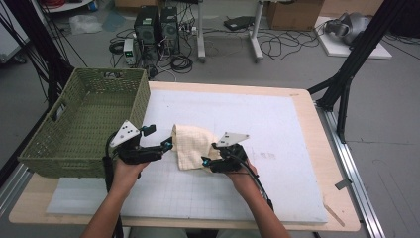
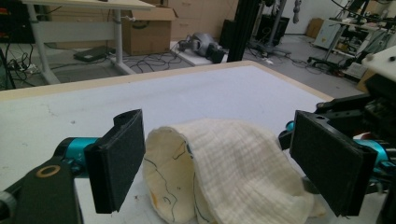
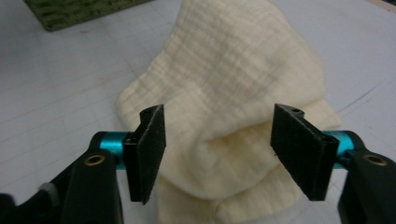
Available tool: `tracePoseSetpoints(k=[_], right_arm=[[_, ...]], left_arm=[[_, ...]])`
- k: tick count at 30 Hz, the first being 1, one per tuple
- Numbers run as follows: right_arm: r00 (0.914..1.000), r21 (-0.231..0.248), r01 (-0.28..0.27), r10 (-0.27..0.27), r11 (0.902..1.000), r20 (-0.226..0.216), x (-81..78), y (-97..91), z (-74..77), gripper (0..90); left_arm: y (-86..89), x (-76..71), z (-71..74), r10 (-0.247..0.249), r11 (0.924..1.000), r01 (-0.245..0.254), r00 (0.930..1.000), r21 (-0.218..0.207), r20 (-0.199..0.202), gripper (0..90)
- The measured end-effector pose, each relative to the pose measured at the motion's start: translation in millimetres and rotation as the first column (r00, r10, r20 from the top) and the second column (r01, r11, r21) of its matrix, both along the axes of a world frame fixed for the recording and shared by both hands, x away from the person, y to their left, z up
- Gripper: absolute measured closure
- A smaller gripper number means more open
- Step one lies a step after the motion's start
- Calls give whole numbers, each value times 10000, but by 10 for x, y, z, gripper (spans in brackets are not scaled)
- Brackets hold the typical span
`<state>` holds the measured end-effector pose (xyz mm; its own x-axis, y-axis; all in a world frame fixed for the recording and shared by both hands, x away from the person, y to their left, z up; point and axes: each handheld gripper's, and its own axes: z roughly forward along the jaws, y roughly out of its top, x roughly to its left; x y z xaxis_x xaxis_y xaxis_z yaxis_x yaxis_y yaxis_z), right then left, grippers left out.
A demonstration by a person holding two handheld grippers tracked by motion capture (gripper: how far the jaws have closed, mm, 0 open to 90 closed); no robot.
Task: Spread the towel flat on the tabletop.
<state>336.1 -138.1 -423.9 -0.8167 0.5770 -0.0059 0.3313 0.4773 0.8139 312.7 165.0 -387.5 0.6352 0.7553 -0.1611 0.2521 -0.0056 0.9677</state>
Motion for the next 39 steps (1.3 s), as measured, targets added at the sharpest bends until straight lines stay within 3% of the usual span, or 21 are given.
tracePoseSetpoints(k=[2,3,4,5,7,9,14,17,22,23,25,29,30,31,32,33,34,35,36,38,39], right_arm=[[9999,-368,100,-103,9993,-82,35,77,-41,473],[9996,-510,123,-136,9986,-246,69,123,-74,610],[9996,-510,123,-136,9986,-246,69,123,-74,610],[9997,-612,-109,95,9981,-233,87,144,-92,740],[9994,-654,-216,197,9976,-291,93,139,-96,863],[9993,-525,-151,133,9985,-346,96,97,-73,872],[9983,130,238,-230,9996,-534,55,-117,45,874],[9938,469,878,-843,9950,-724,9,-421,138,872],[9854,295,1561,-1536,9873,-727,-44,-700,168,872],[9785,28,1935,-1928,9811,-739,-62,-821,163,872],[9754,-123,2075,-2078,9782,-731,-68,-878,160,872],[9556,-1358,2805,-2897,9502,-533,-65,-1125,101,862],[9556,-1358,2805,-2897,9502,-533,-65,-1125,101,862],[9486,-1784,3022,-3139,9364,-403,-57,-1191,67,848],[9486,-1784,3022,-3139,9364,-403,-57,-1191,67,809],[9465,-1744,3124,-3216,9338,-269,-75,-1223,68,660],[9465,-1744,3124,-3216,9338,-269,-75,-1223,68,660],[9548,-1275,2951,-2974,9469,14,-114,-1177,120,576],[9548,-1275,2951,-2974,9469,14,-114,-1177,120,576],[9756,-737,2181,-2156,9731,405,-154,-995,226,502],[9756,-737,2181,-2156,9731,405,-154,-995,226,502]], left_arm=[[7,3,-3,58,10000,-58,10000,-23,-3,188],[12,3,-4,60,10000,-61,10000,-17,-31,188],[14,6,-8,61,10000,-61,10000,-22,-32,188],[16,7,-12,104,9999,-104,9999,-8,-45,189],[18,12,-28,102,9999,-102,9999,4,-78,191],[15,21,-50,143,9999,-143,9998,23,-160,191],[25,31,-75,229,9997,-230,9994,-40,-273,194],[2,33,-86,164,9997,-170,9992,-161,-371,202],[-75,31,-131,-21,9999,27,9989,122,-471,205],[-85,32,-141,-59,9999,66,9988,141,-495,207],[-103,31,-159,-69,9998,79,9984,163,-557,207],[-121,34,-170,-177,9994,195,9980,300,-609,207],[-127,35,-174,-157,9995,174,9981,272,-599,207],[-125,33,-176,-160,9994,177,9981,288,-599,207],[-126,34,-183,-158,9994,176,9981,292,-601,207],[-126,38,-188,-163,9993,182,9981,315,-597,207],[-128,38,-193,-131,9995,149,9980,290,-612,207],[-126,41,-201,-132,9995,149,9981,287,-609,208],[-130,44,-208,-122,9994,142,9979,308,-634,208],[-135,46,-216,-136,9993,158,9978,330,-655,208],[-138,47,-218,-128,9994,150,9978,327,-647,208]])
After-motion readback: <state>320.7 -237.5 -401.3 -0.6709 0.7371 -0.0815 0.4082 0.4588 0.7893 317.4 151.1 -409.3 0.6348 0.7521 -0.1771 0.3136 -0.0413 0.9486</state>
